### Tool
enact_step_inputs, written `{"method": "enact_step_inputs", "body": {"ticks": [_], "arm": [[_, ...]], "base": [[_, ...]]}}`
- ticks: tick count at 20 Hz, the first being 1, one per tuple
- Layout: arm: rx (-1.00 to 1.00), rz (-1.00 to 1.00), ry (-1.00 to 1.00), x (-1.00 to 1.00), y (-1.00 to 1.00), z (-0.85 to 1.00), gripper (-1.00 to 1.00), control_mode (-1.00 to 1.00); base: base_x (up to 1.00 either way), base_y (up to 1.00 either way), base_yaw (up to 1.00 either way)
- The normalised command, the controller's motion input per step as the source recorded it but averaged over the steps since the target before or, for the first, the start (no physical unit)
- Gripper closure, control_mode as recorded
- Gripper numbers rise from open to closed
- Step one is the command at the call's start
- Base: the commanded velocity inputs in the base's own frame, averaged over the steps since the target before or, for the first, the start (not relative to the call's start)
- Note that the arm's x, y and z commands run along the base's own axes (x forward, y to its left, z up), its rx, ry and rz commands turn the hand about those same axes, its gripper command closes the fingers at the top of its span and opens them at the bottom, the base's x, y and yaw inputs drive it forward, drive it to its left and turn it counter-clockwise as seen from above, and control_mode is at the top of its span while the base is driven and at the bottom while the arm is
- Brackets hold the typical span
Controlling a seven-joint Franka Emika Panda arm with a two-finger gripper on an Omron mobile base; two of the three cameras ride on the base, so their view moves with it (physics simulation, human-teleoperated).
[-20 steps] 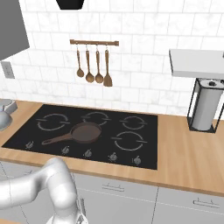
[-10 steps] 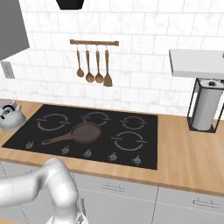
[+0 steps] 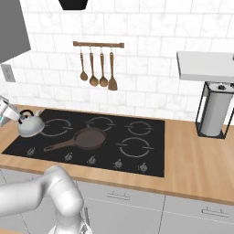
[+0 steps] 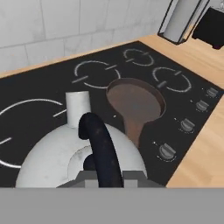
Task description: Pick the kettle from the counter and place it on a stove burner. Then turn the burner on.
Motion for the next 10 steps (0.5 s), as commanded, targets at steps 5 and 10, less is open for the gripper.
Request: {"method": "enact_step_inputs", "body": {"ticks": [5, 10], "arm": [[0.0, 0.0, 0.0, 0.39, -0.51, -0.01, 1.0, -1.0], [0.0, 0.01, 0.0, 0.45, -0.25, -0.06, 1.0, -1.0]], "base": [[0.0, 0.0, 0.0], [0.0, 0.0, 0.0]]}}
